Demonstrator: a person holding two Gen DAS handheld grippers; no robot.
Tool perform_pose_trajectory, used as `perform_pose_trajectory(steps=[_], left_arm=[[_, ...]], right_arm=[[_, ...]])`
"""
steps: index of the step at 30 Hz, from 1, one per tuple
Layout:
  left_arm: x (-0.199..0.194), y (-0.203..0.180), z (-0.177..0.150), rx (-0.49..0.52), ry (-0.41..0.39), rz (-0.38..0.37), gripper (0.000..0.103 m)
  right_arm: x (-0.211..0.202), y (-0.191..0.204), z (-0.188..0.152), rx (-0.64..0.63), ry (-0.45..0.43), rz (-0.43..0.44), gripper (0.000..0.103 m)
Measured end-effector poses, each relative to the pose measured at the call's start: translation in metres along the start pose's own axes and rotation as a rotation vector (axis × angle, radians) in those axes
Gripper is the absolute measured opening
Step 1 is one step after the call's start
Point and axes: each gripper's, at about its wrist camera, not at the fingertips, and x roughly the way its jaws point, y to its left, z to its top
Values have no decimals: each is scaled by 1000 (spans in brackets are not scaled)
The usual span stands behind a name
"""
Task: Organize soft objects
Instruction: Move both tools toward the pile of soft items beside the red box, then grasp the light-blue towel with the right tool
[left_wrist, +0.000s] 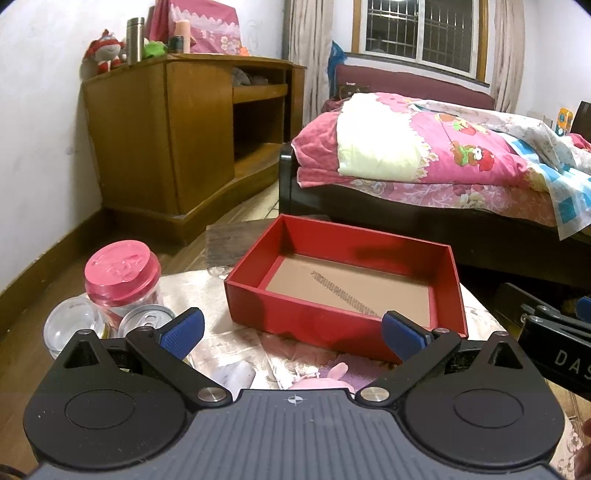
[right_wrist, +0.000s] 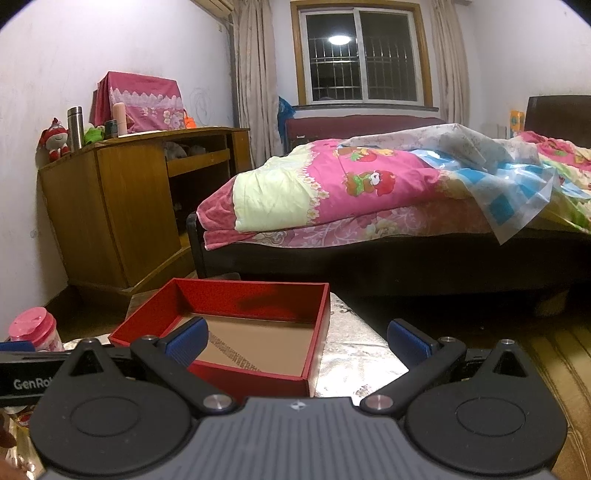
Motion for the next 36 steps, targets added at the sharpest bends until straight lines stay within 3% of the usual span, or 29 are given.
perform_pose_trajectory(steps=[28,36], left_arm=[[-2,-2,-2,10,4,-17,98],[-18,-5,-6,52,-8,-56,98]], right_arm=[[3,-5,0,8,26,-5,79],[-27,-15,-11,12,47,-59,79]])
